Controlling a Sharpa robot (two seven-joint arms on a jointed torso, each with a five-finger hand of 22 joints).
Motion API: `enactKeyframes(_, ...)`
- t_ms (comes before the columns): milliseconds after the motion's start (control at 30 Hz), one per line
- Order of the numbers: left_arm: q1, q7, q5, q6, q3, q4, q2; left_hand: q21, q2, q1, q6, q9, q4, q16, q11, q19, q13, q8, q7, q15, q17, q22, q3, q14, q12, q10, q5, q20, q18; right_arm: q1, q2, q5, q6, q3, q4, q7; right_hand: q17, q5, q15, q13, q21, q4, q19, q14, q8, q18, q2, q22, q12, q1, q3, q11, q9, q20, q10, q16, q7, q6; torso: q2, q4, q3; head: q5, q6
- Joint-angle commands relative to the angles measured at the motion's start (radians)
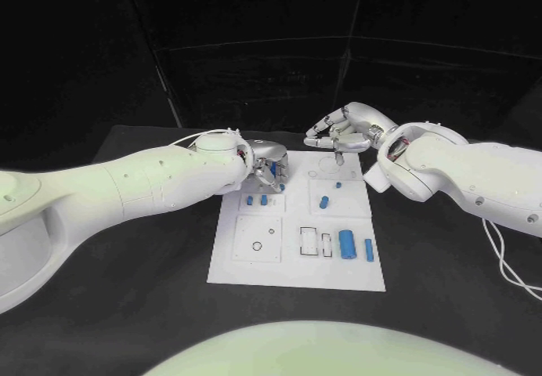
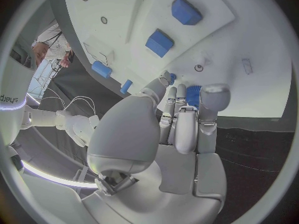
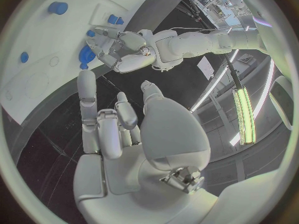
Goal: Assemble the parts on the task board
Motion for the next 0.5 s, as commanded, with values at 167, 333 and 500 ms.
enactKeyframes(167,-0.002,-0.018,-0.016,0.053,0.0,-0.008,0.009,0.005,0.012,0.001,0.011,-0.002,0.0,0.004,0.0,0.008,-0.003,-0.004,0.0,-0.006,-0.001,0.003,0.009,0.017,-0.008,0.012,-0.004,-0.001,-0.016,0.002,0.0,0.003,0.004,0.001,0.003,0.008,0.04,0.005,0.0,0.001,-0.004,0.003,0.004,0.056,0.003,0.015,-0.002,0.0,0.007,0.008,-0.002,0.001,-0.001,-0.001,-0.008,-0.004,0.001,-0.009,-0.001,0.0008,-0.0002,0.001,-0.003)
enactKeyframes(333,-0.007,-0.018,-0.016,0.053,0.0,-0.015,0.017,0.006,0.012,0.001,0.012,-0.003,0.0,0.004,0.0,0.009,-0.004,-0.005,0.0,-0.006,-0.001,0.005,0.012,0.018,-0.009,0.014,-0.005,-0.001,-0.016,0.002,0.002,0.003,0.004,0.001,0.002,0.009,0.04,0.005,0.0,0.001,-0.004,0.003,0.004,0.056,0.003,0.015,-0.002,0.0,0.007,0.008,-0.002,0.001,-0.001,-0.001,-0.008,-0.004,0.001,-0.009,0.0,0.0009,0.0002,0.001,-0.005)
enactKeyframes(500,-0.01,-0.021,-0.016,0.048,0.0,-0.024,0.022,0.015,0.017,0.001,0.016,-0.006,-0.002,0.006,0.001,0.011,-0.009,-0.008,0.002,-0.004,-0.001,0.014,0.025,0.019,-0.015,0.022,-0.006,0.0,-0.019,0.002,0.0,0.003,0.004,0.001,0.004,0.008,0.04,0.005,0.0,0.001,-0.004,0.003,0.004,0.056,0.003,0.015,-0.002,0.0,0.007,0.008,-0.002,0.001,-0.001,-0.001,-0.008,-0.004,0.001,-0.009,0.0,0.0007,-0.0001,-0.001,-0.005)
